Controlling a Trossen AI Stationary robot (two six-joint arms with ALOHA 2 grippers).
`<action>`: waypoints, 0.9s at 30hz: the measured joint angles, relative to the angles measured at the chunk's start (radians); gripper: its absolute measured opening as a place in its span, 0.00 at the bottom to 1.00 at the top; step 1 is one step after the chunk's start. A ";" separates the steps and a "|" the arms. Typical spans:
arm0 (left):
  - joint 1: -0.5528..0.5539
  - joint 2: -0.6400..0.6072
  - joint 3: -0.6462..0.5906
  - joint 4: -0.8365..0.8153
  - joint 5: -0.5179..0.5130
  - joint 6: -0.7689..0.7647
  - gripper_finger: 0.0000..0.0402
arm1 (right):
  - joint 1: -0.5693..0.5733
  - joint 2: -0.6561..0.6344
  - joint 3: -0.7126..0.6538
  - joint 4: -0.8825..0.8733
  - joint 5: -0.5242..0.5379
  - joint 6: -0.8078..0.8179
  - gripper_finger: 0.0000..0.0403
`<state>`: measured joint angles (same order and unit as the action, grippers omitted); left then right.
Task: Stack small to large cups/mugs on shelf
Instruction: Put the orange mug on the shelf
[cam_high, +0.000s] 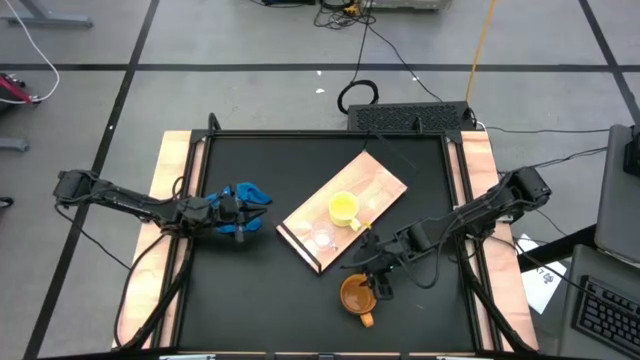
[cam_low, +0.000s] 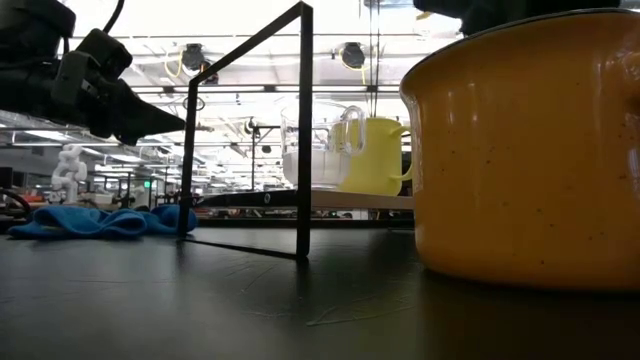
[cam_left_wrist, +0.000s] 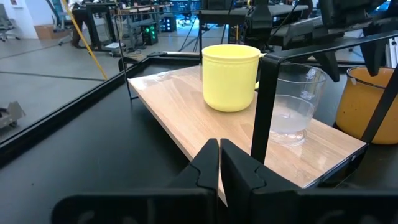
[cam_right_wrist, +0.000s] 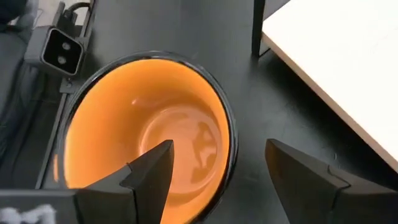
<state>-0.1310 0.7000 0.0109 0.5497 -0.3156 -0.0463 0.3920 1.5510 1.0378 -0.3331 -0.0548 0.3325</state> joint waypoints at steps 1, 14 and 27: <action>0.000 0.000 0.000 0.001 0.000 0.001 0.03 | 0.000 0.004 0.000 0.002 -0.001 0.001 0.61; 0.000 0.000 0.000 0.030 0.000 -0.001 0.07 | 0.000 0.092 0.000 0.016 -0.044 0.016 0.61; 0.000 0.000 0.000 0.030 0.000 -0.003 0.01 | 0.000 0.094 0.000 0.023 -0.055 -0.033 0.20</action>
<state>-0.1311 0.7002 0.0109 0.5797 -0.3157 -0.0490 0.3916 1.6451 1.0382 -0.3098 -0.1093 0.2998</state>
